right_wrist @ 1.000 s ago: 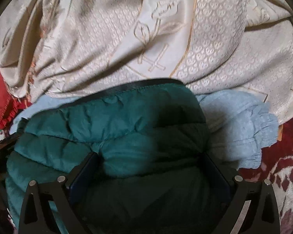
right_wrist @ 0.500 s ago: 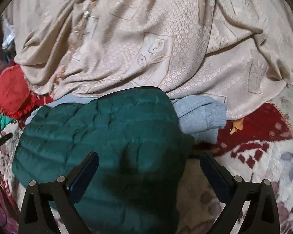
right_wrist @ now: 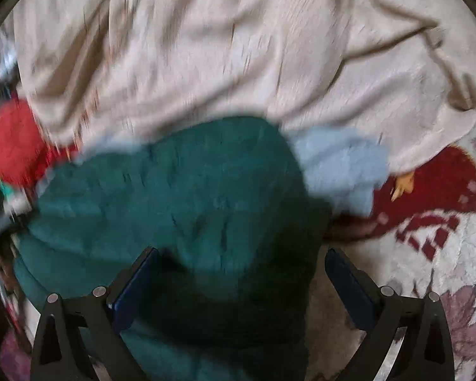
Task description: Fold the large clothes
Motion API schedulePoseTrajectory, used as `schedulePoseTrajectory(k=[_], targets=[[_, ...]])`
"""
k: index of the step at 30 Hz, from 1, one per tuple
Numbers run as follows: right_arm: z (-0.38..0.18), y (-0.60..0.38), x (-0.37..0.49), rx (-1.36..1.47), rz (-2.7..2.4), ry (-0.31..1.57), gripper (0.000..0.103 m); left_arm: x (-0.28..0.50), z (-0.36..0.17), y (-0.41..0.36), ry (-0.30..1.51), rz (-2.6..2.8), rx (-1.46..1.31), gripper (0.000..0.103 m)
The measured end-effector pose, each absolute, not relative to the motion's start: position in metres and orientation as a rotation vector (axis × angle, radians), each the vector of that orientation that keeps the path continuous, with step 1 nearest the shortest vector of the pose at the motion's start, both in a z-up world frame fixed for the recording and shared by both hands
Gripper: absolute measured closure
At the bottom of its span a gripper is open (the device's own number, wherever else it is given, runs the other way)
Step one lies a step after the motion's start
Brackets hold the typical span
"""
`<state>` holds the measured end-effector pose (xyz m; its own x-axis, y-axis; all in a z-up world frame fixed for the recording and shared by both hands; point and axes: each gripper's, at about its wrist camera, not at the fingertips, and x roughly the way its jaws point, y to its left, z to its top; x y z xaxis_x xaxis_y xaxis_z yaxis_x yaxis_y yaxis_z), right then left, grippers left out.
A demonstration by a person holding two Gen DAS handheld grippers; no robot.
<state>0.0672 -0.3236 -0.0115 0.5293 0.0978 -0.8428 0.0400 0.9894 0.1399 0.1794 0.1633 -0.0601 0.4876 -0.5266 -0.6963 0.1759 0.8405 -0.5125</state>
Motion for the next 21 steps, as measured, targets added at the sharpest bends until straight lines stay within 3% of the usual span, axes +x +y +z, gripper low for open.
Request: schedulePoseTrajectory(k=[8,16,21], targets=[[-0.029,-0.346,0.074,0.333,0.117,1.085,0.000,0.185,-0.063,0.159,0.957,-0.555,-0.393,0.020],[-0.003,-0.387,0.071,0.411,0.091,0.891,0.000,0.188,-0.053,0.158,0.941,-0.607,-0.405,0.021],[-0.020,-0.372,0.105,0.200,0.105,0.973,0.000,0.185,-0.061,0.149,0.939,-0.531,-0.323,0.019]])
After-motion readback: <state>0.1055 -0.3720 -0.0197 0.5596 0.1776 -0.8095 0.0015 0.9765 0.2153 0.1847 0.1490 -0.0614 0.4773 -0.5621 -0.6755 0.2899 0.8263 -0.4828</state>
